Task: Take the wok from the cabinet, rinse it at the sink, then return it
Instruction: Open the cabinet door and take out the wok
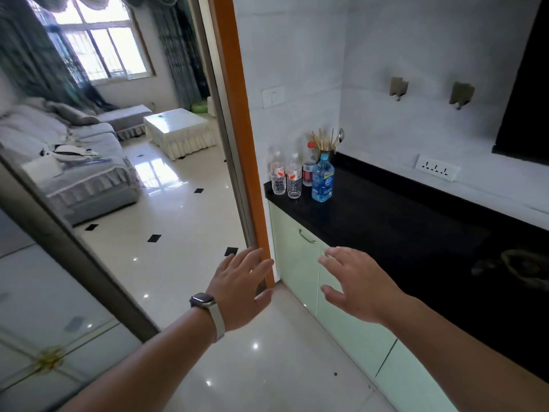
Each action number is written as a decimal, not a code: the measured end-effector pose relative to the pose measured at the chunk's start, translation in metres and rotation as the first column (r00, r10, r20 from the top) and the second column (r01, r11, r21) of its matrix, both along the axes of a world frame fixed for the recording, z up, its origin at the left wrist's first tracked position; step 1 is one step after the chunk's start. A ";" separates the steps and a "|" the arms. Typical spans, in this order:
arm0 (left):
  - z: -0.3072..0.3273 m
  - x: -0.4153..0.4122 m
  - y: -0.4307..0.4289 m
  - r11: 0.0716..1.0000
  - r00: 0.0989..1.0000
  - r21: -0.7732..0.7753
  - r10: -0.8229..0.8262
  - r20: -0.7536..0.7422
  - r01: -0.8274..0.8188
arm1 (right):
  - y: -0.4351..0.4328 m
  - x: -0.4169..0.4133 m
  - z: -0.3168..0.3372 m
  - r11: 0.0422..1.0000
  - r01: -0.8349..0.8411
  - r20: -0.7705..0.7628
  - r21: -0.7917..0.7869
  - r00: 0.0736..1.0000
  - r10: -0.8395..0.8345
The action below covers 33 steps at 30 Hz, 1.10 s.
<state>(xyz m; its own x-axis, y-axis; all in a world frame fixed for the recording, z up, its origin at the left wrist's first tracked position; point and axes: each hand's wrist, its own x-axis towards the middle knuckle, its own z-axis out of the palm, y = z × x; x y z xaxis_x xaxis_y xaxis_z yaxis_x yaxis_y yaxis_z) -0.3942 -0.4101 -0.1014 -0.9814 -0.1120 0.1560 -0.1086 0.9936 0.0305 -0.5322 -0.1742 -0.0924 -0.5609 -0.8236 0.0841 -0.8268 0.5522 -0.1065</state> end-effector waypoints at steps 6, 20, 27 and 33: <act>-0.012 -0.075 -0.021 1.000 0.999 -0.029 0.011 0.040 -0.010 | -0.026 -0.081 -0.019 0.998 -0.048 0.034 0.028 0.998 0.047; -0.059 -0.179 -0.104 0.996 0.992 0.064 -0.074 0.102 0.068 | -0.096 -0.161 -0.060 0.989 0.008 0.124 0.147 0.992 -0.027; -0.092 -0.242 -0.174 0.961 0.955 0.150 -0.254 0.155 0.232 | -0.141 -0.174 -0.083 0.955 0.196 0.174 0.224 0.956 -0.237; -0.132 -0.301 -0.221 0.908 0.889 0.185 -0.409 0.205 0.375 | -0.174 -0.178 -0.105 0.890 0.377 0.191 0.254 0.883 -0.429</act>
